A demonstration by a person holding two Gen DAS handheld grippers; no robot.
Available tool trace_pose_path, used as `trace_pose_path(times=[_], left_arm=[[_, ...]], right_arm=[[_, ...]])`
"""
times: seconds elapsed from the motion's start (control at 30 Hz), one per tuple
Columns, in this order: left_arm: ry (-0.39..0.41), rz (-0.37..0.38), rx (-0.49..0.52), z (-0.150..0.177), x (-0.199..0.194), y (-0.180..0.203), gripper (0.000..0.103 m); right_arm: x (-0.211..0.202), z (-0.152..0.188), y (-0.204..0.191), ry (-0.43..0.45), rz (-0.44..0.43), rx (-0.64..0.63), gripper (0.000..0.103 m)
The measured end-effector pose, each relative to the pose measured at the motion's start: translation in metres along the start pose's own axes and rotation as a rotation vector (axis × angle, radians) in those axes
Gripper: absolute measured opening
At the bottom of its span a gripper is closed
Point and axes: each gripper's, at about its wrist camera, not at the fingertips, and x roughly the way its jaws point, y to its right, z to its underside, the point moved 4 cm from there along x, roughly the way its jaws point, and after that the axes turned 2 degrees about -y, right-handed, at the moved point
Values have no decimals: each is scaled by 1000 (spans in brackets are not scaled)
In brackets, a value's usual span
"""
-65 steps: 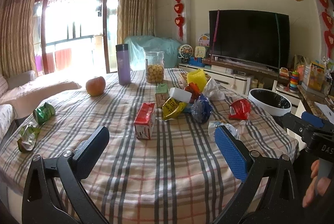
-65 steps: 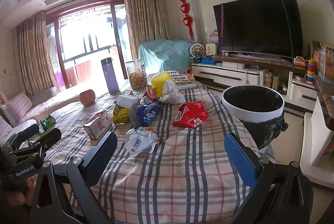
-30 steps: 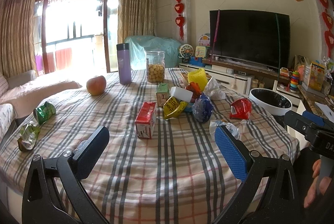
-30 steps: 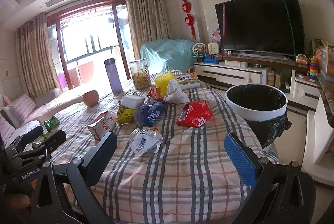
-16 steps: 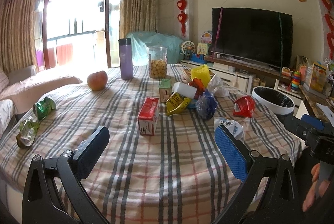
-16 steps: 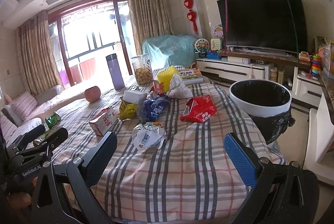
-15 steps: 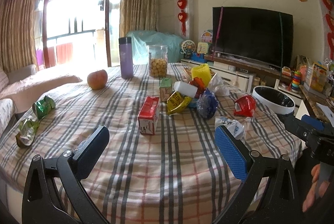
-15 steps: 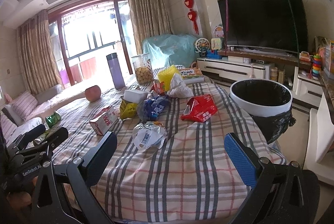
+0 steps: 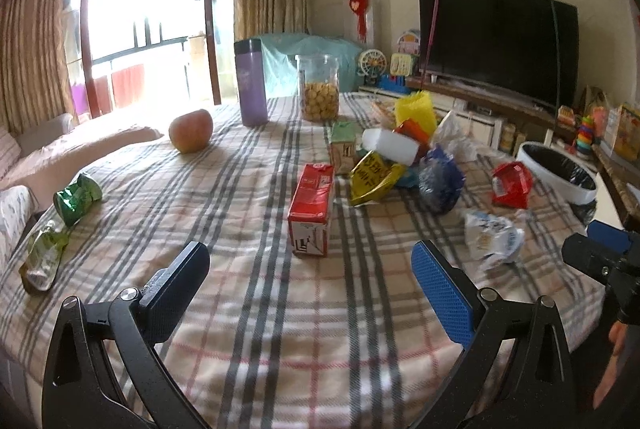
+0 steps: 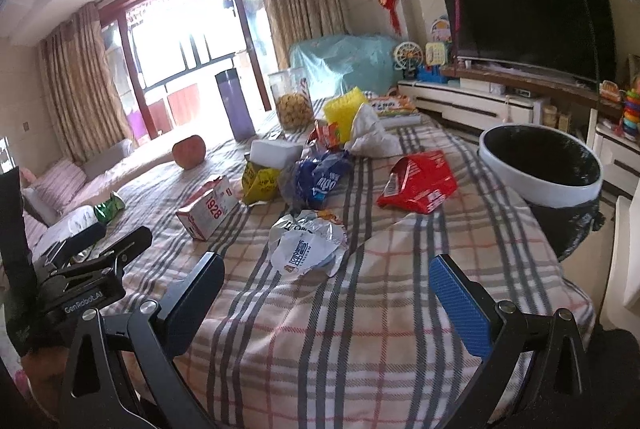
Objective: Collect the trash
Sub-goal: 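Grasp the red juice carton with the left tool while the right tool grasps the white snack bag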
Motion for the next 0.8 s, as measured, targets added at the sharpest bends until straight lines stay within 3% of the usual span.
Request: trace_pose_path(times=[0.5, 0.57, 0.67, 0.73, 0.8], left_arm=[[-193, 3, -33, -16, 83, -16, 103], [-226, 2, -22, -17, 94, -15, 99], [-266, 10, 6, -16, 106, -9, 73], [-291, 24, 30, -12, 109, -3, 38], [-286, 35, 43, -10, 106, 0, 31]], right_arm=[[79, 3, 9, -179, -38, 67, 102], [84, 4, 10, -194, -35, 68, 97], [86, 4, 9, -192, -26, 56, 84], [85, 5, 11, -197, -25, 49, 69], [85, 4, 12, -204, -34, 51, 52]])
